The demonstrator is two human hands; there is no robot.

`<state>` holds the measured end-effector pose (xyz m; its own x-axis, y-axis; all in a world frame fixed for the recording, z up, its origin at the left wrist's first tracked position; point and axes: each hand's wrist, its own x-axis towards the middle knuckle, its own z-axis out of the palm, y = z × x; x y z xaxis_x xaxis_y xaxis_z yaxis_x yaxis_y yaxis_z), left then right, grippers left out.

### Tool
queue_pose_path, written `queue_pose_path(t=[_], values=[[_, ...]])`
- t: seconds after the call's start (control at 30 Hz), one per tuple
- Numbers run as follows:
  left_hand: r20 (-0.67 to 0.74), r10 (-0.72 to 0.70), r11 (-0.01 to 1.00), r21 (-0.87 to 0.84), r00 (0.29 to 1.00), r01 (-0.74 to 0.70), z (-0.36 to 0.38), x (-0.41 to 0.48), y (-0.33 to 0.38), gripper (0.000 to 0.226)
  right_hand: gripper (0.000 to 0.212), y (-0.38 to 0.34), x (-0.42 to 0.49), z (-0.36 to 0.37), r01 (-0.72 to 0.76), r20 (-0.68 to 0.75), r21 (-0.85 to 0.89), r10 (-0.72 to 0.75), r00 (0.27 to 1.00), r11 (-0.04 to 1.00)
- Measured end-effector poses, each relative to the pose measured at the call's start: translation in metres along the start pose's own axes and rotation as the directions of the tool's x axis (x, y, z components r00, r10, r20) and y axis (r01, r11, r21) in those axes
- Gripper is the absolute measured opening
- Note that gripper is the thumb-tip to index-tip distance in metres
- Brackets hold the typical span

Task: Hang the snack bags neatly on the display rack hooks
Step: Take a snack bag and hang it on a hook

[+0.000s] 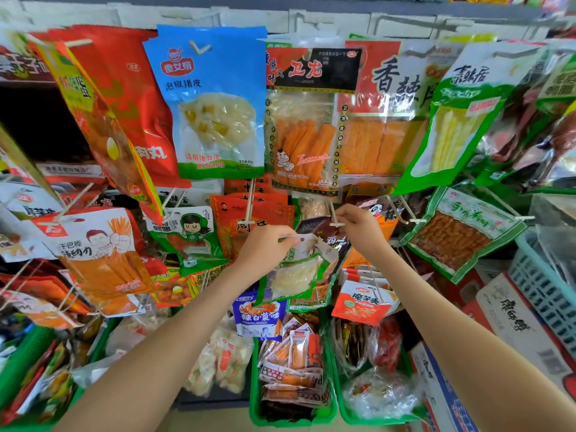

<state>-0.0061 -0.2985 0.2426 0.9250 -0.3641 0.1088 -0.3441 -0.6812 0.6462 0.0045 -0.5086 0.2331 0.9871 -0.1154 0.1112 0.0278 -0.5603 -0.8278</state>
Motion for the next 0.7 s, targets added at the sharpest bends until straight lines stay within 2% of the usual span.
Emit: queue_pose_path(t=[0.13,0.3,0.4,0.47,0.53,0.63,0.7], values=[[0.0,0.005,1.0,-0.002,1.0,-0.005,0.004,-0.012,-0.008,0.02,0.013,0.001,-0.02,0.005,-0.027,-0.039,0.027,0.028,0.999,0.999],[0.042,-0.015,1.0,-0.001,0.999,0.015,0.018,-0.03,-0.026,0.02,0.056,0.001,-0.054,0.021,-0.06,0.018,0.007,0.06,0.998,0.998],[0.069,-0.038,0.999,0.028,0.997,0.037,0.031,-0.043,-0.038,0.023,0.068,0.004,-0.071,0.038,-0.054,0.076,-0.042,0.058,0.995,0.998],[0.028,-0.05,0.997,0.052,0.998,0.049,0.04,-0.054,-0.05,0.023,0.045,0.006,-0.079,0.051,-0.028,0.153,-0.088,0.041,0.987,0.996],[-0.016,-0.064,0.994,0.093,0.998,0.065,0.052,-0.07,-0.062,0.021,0.017,0.01,-0.092,0.07,0.008,0.302,-0.144,0.036,0.952,0.99],[-0.036,-0.112,0.979,0.166,0.993,0.117,0.07,-0.103,-0.081,0.018,0.018,0.02,-0.111,0.107,0.095,0.502,-0.203,0.02,0.865,0.975],[-0.134,-0.132,0.967,0.199,0.982,0.157,0.082,-0.128,-0.099,0.017,0.018,0.033,-0.12,0.135,0.154,0.567,-0.247,0.014,0.824,0.957]])
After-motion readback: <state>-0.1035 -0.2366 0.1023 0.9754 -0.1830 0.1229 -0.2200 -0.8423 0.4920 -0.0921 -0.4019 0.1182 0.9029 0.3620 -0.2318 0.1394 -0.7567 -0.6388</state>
